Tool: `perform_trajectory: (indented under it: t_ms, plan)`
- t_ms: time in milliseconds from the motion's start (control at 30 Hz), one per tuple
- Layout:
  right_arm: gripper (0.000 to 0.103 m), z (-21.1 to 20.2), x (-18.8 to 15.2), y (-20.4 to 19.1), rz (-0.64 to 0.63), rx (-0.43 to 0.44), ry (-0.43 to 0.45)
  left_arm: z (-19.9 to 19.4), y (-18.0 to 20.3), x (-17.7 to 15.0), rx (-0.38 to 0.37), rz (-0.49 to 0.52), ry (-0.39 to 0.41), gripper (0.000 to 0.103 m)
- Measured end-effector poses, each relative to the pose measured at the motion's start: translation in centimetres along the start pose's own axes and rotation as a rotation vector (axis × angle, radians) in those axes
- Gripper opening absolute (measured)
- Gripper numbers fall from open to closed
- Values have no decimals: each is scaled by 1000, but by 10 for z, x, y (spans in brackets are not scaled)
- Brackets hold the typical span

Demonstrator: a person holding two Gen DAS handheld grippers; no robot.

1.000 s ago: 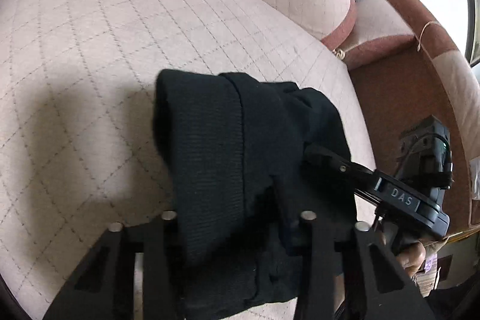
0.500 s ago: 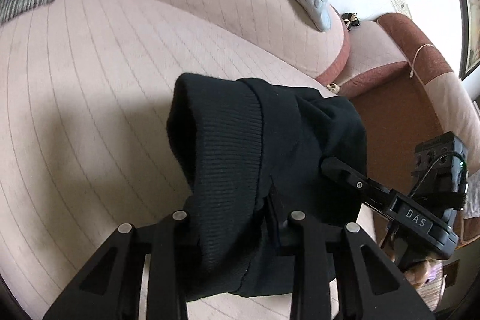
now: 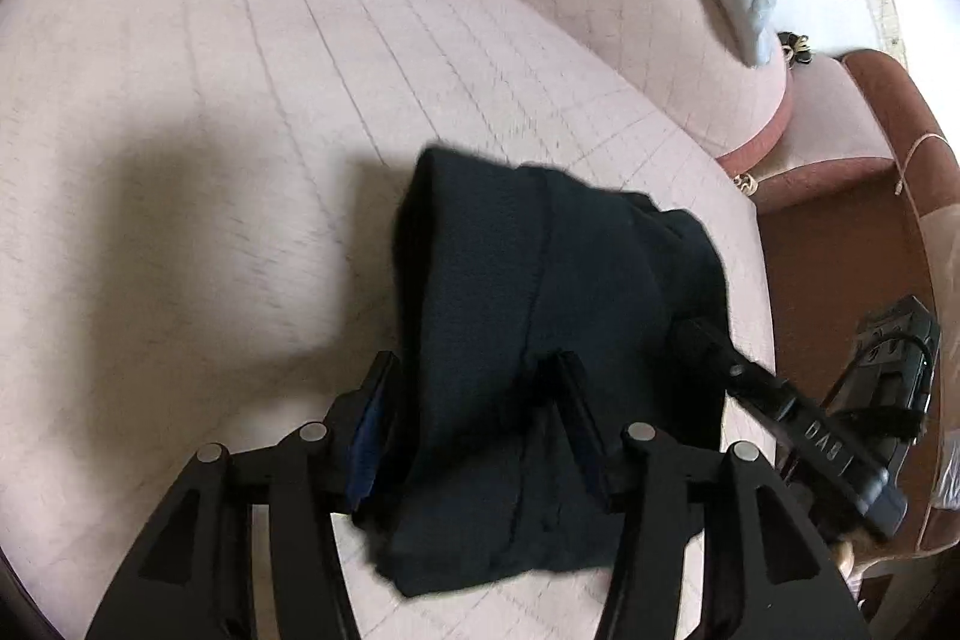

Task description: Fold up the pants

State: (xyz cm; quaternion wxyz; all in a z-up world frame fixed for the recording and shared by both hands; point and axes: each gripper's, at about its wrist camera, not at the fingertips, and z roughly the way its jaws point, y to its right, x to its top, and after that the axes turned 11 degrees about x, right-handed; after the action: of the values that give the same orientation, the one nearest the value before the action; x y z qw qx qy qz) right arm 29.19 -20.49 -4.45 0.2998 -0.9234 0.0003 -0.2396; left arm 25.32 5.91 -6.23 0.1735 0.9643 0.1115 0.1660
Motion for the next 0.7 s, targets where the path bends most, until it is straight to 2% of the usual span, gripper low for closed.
perform_trajectory:
  t_ms: [100, 167, 267, 333, 433, 500, 567, 633, 667, 700]
  plan:
    - [44, -34, 5, -8, -33, 23, 101, -38, 2, -2, 12, 24, 111, 52]
    - [44, -51, 13, -13, -36, 78, 150, -55, 3, 2, -28, 8, 163, 52]
    - [44, -48, 28, -14, 45, 226, 142, -49, 18, 14, -67, 9, 157, 57]
    - [44, -35, 34, -13, 80, 257, 122, -34, 22, 16, -48, 20, 142, 57]
    - [44, -4, 41, -1, 134, 257, 64, 0, 18, 23, -24, -14, 84, 57]
    - [43, 14, 40, 16, 193, 250, 29, 17, 12, 24, -10, -53, 75, 57]
    - [39, 22, 36, 32, 217, 192, 30, 25, 5, 22, -18, -61, 69, 57]
    - [37, 26, 29, 48, 215, 124, 43, 28, -1, 21, -33, -69, 77, 63]
    - [29, 27, 26, 57, 229, 134, 48, 28, -2, 20, -38, -61, 83, 63]
    - [27, 26, 23, 66, 250, 161, 61, 28, 0, 20, -36, -53, 87, 64]
